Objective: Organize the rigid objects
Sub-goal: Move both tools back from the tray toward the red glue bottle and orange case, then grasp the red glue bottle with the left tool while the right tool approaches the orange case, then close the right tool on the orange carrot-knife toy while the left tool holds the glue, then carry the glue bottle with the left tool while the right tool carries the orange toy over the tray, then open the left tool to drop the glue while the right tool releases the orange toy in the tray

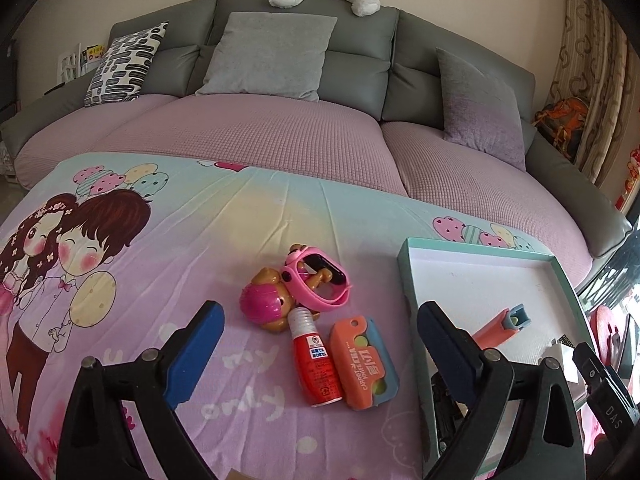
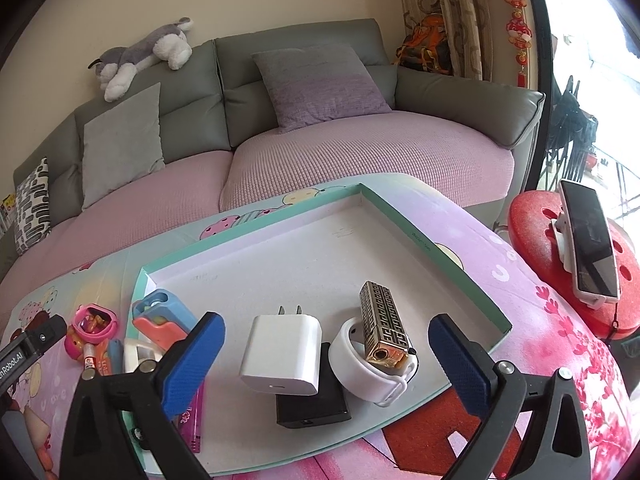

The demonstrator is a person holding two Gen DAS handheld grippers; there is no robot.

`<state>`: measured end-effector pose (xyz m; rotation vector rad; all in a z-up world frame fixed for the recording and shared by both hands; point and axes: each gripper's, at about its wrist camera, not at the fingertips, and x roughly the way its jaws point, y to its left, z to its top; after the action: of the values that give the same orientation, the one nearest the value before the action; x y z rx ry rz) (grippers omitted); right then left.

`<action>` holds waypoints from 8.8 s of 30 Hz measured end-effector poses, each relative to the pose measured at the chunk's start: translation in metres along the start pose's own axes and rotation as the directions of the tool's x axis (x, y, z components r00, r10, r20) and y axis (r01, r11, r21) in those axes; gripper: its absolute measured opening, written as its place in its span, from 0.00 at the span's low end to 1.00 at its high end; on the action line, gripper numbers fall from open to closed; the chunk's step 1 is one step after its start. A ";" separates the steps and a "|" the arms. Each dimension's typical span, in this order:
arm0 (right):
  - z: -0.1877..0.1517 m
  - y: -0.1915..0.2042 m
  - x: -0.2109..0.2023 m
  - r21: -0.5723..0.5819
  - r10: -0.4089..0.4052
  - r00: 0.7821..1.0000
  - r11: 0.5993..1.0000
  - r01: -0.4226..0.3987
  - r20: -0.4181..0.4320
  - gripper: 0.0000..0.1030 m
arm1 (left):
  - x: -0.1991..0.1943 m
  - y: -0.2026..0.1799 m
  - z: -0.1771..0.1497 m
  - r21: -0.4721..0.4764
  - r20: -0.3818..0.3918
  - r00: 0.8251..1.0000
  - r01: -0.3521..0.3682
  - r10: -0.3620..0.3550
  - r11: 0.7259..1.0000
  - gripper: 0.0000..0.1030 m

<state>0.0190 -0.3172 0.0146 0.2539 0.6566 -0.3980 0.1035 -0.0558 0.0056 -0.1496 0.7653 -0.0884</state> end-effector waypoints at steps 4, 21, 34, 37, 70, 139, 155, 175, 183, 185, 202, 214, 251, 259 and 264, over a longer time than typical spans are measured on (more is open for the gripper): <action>-0.001 0.003 0.001 -0.011 0.000 1.000 1.000 0.000 -0.003 1.00 | 0.003 0.009 -0.001 -0.029 -0.008 1.000 -0.021 0.021 0.999 0.96; 0.003 0.020 -0.011 -0.046 0.024 0.999 0.999 -0.023 0.025 1.00 | -0.002 0.016 0.002 -0.028 -0.003 0.999 -0.051 0.051 0.998 0.99; -0.004 0.084 -0.026 -0.097 0.199 0.980 0.976 -0.196 0.016 1.00 | -0.018 0.055 0.012 -0.072 0.025 0.991 -0.126 0.128 0.989 0.99; -0.010 0.103 -0.027 -0.095 0.268 0.963 0.959 -0.268 -0.006 1.00 | -0.022 0.071 0.014 -0.101 0.042 0.988 -0.146 0.151 0.984 0.99; -0.015 0.178 0.023 -0.208 0.323 0.929 0.911 -0.357 -0.181 0.83 | 0.041 0.107 -0.001 -0.130 -0.184 0.982 -0.055 0.030 0.990 0.99; -0.056 0.211 0.046 -0.383 0.291 0.896 0.826 -0.412 -0.337 0.45 | 0.045 0.086 -0.015 -0.086 -0.288 0.957 -0.055 0.028 0.995 0.22; -0.068 0.220 0.054 -0.392 0.278 0.887 0.819 -0.420 -0.369 0.44 | 0.050 0.082 -0.014 -0.060 -0.286 0.957 -0.066 0.047 0.996 0.22; -0.066 0.218 0.054 -0.380 0.281 0.889 0.826 -0.416 -0.362 0.44 | 0.050 0.082 -0.014 -0.038 -0.278 0.958 -0.078 0.065 0.996 0.22; -0.056 0.214 0.043 -0.365 0.299 0.897 0.835 -0.412 -0.327 0.44 | 0.038 0.083 -0.009 -0.046 -0.259 0.965 -0.060 0.047 0.997 0.21; -0.051 0.211 0.036 -0.367 0.302 0.903 0.838 -0.404 -0.306 0.44 | 0.029 0.083 -0.004 -0.061 -0.231 0.973 -0.034 0.019 0.998 0.21; -0.003 0.163 0.001 -0.319 0.287 0.948 0.893 -0.316 -0.136 0.43 | -0.015 0.056 0.022 -0.028 -0.087 0.995 0.054 -0.056 0.998 0.20; 0.027 0.075 0.011 -0.179 0.140 0.988 0.973 -0.149 -0.067 0.43 | -0.018 -0.016 0.021 0.122 -0.080 0.983 0.175 -0.166 0.977 0.20; 0.031 0.000 0.048 -0.009 0.028 0.998 1.000 -0.028 -0.060 0.44 | 0.024 -0.148 -0.028 0.321 -0.235 0.922 0.372 -0.307 0.871 0.21; 0.028 0.001 0.057 -0.028 -0.002 0.996 1.000 -0.001 -0.087 0.44 | 0.030 -0.149 -0.031 0.316 -0.252 0.921 0.368 -0.296 0.875 0.21; 0.028 0.002 0.056 -0.036 -0.013 0.996 0.999 0.010 -0.088 0.44 | 0.030 -0.150 -0.030 0.320 -0.252 0.922 0.367 -0.295 0.874 0.22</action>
<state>0.0756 -0.3406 0.0010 0.2349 0.7516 -0.3872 0.1002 -0.2109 -0.0114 0.0827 0.9010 -0.5793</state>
